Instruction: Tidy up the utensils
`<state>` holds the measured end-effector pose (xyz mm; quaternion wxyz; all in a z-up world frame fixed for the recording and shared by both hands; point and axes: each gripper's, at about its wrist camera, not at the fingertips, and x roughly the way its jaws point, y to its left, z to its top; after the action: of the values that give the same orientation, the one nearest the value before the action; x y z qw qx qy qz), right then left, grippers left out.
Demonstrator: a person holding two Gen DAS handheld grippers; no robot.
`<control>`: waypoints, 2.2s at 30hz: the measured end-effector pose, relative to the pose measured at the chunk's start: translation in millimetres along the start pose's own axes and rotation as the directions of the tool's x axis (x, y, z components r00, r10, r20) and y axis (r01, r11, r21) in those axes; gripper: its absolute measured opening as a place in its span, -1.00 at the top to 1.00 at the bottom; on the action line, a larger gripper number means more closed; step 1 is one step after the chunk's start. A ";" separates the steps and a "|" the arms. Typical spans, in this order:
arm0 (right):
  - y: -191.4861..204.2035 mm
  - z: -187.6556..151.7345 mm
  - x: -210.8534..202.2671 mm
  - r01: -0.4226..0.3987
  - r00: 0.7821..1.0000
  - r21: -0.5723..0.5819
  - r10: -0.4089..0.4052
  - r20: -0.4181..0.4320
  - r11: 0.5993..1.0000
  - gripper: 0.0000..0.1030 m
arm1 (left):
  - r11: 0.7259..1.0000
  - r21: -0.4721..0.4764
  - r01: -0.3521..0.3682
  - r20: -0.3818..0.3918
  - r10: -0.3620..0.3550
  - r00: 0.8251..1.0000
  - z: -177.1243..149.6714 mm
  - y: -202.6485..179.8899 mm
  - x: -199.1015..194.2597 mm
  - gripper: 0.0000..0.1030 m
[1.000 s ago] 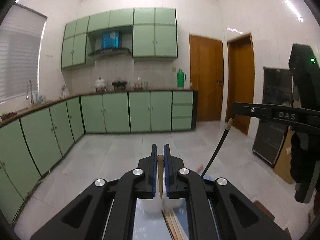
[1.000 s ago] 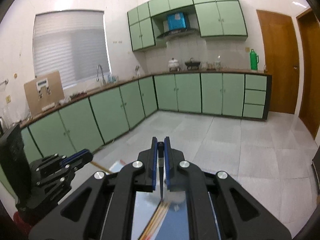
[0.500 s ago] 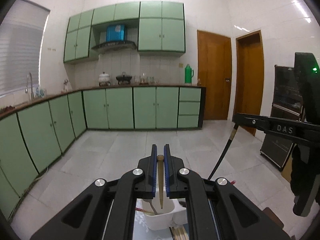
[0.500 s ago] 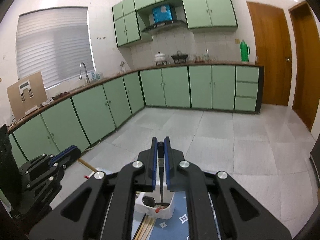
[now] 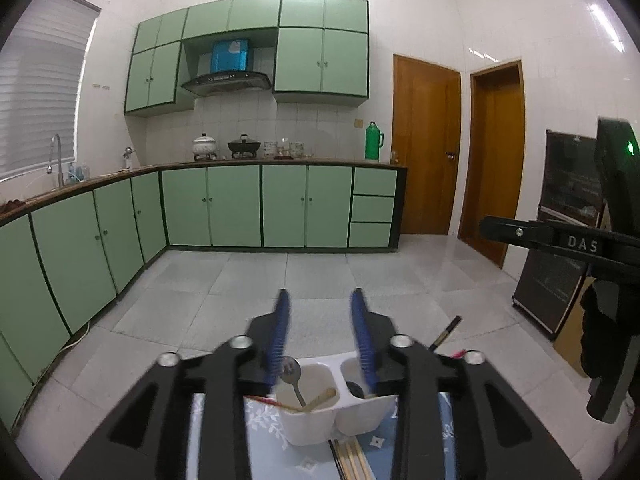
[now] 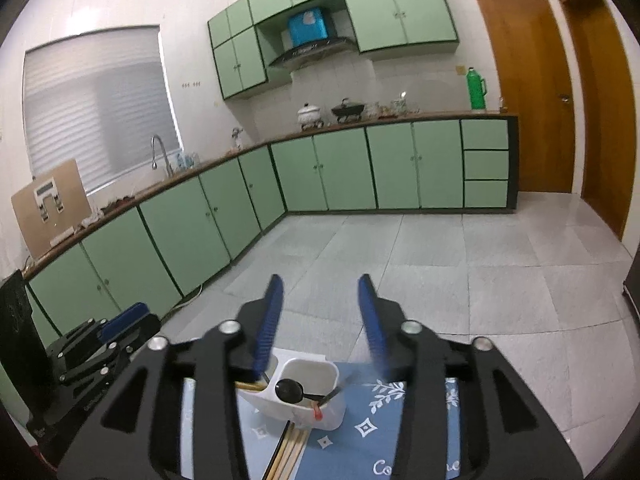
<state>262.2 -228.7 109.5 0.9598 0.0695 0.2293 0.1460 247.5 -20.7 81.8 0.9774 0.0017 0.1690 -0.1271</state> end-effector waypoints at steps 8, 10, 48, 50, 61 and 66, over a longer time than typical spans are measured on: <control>-2.8 -52.0 -60.2 0.059 0.998 -0.018 -0.058 0.032 0.998 -0.64 | 0.999 -0.034 -0.027 -0.025 0.026 0.999 -42.4 0.5 -49.8 -0.27; -2.0 -75.5 -70.6 0.074 0.997 -0.018 -0.074 0.022 0.997 -0.72 | 0.998 -0.038 -0.039 -0.047 0.038 0.998 -61.1 0.6 -58.2 -0.35; 74.8 -327.3 -15.3 0.153 0.879 -0.065 -0.166 -0.447 0.986 -0.86 | 0.984 -0.065 -0.168 -0.501 0.113 0.858 -266.3 29.7 -54.3 -0.56; 77.1 -326.8 -12.5 0.159 0.875 -0.080 -0.178 -0.450 0.984 -0.86 | 0.984 -0.067 -0.167 -0.499 0.112 0.859 -266.0 30.8 -54.9 -0.56; 81.8 -326.9 -7.2 0.174 0.862 -0.122 -0.211 -0.460 0.977 -0.86 | 0.985 -0.065 -0.158 -0.505 0.104 0.857 -265.8 29.0 -53.8 -0.56; 75.7 -326.3 -7.5 0.218 0.850 -0.143 -0.259 -0.459 0.966 -0.86 | 0.985 -0.065 -0.160 -0.507 0.106 0.855 -265.8 28.7 -53.6 -0.57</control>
<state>86.8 -137.6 -161.0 0.8873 -0.0383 0.4571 0.0479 118.1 32.7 -152.2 0.9049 -0.0049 0.4232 -0.0454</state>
